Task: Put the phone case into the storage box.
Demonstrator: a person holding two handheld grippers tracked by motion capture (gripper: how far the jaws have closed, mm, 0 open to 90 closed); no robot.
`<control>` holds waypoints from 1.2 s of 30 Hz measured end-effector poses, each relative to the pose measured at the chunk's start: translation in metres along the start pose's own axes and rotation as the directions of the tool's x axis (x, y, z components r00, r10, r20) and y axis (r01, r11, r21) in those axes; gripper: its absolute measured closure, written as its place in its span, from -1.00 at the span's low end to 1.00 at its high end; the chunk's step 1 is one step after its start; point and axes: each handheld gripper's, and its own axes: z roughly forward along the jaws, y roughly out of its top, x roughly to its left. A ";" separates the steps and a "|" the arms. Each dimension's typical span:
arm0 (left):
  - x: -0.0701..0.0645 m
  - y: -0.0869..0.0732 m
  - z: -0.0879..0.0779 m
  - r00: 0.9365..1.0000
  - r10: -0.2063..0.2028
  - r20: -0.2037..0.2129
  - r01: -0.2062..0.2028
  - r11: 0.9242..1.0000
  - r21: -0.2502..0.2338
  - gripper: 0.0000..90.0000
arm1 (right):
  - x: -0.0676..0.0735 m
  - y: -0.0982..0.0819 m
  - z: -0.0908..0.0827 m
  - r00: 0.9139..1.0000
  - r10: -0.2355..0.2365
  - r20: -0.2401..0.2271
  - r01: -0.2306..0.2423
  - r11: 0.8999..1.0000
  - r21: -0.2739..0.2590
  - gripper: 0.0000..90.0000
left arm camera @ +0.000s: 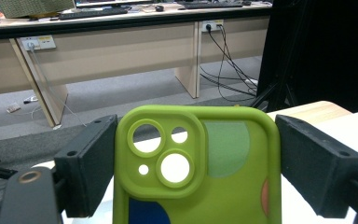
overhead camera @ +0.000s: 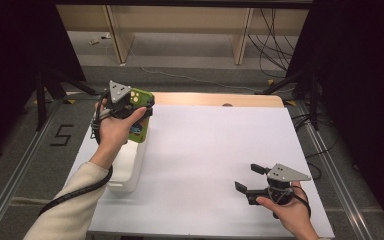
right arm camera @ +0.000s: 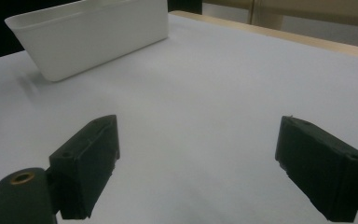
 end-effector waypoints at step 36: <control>0.017 -0.002 0.005 0.999 -0.021 -0.027 0.021 1.000 -0.014 -0.64 | -0.001 0.000 0.000 1.000 0.001 0.003 -0.001 1.000 -0.001 -0.67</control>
